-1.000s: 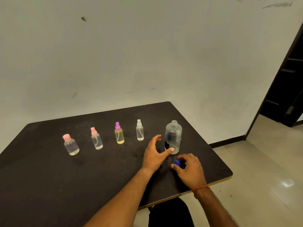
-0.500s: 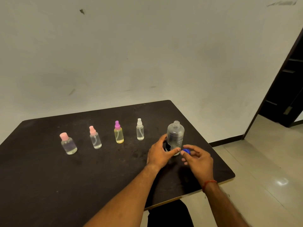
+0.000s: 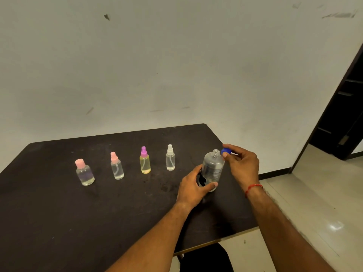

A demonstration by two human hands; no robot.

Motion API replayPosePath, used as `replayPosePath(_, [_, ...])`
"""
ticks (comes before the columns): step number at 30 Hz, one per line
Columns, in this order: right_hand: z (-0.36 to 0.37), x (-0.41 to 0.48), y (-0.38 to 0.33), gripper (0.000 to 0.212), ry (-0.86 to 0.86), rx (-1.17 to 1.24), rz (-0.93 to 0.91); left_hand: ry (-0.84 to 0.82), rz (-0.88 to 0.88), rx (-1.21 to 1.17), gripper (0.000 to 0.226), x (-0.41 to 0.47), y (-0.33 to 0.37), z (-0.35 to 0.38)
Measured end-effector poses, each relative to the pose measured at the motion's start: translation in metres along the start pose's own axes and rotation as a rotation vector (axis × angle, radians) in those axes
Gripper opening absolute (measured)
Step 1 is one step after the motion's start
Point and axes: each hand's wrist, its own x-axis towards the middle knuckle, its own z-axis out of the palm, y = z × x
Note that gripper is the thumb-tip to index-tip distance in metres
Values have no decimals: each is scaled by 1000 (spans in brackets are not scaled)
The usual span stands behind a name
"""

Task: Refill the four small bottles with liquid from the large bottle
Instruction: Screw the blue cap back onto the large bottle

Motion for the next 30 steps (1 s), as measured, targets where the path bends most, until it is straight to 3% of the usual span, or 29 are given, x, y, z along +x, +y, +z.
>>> replayPosePath(14, [9,7,-6,32,-175,-59,-111,13,25,-59,61,-5,2,-3])
replayPosePath(30, [17,1,-7,34,-93,-128,-147,5,36,-60,64,-5,2,-2])
